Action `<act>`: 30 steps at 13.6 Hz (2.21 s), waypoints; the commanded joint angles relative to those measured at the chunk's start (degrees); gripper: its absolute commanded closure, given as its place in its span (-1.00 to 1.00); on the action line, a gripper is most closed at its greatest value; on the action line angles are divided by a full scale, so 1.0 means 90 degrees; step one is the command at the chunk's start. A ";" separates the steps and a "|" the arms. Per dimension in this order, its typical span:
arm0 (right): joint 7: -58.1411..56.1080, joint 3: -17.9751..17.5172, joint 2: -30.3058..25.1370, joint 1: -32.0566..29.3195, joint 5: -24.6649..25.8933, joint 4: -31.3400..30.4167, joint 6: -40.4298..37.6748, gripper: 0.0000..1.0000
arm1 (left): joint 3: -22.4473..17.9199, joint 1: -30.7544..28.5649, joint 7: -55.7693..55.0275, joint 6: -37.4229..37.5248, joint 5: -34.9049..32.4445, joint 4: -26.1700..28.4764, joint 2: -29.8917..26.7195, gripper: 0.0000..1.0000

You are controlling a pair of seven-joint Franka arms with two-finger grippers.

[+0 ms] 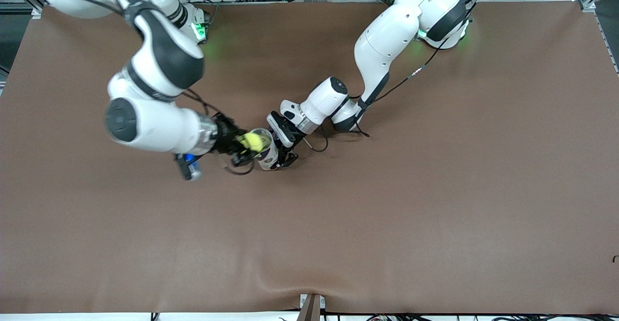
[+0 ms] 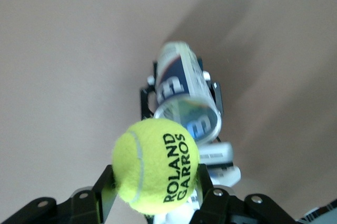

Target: Insert tennis ball vertically with right arm

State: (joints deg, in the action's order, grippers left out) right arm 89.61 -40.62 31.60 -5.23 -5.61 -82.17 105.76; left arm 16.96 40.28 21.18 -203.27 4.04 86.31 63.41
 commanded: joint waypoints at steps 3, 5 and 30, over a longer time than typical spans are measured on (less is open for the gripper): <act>0.0112 -0.0018 -0.0005 0.0053 0.0251 -0.0556 0.0017 1.00 | -0.0009 0.0036 -0.0009 -0.0041 0.0117 -0.0049 0.0064 -0.59; 0.0112 -0.0018 -0.0005 0.0034 0.0262 -0.0577 -0.0003 0.89 | -0.0009 0.0036 -0.0009 -0.0051 0.0127 -0.0049 0.0064 -0.59; -0.6328 0.1619 -0.0453 -0.0973 0.1238 0.0810 -0.0607 -1.00 | -0.0009 -0.0052 -0.0009 -0.0041 0.0117 0.0019 0.0025 -1.00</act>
State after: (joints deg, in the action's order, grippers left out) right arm 39.96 -30.68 30.78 -16.18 4.19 -74.73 102.60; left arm 16.93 39.80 21.17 -203.24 4.05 86.40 63.49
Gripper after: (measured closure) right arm 0.000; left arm 0.000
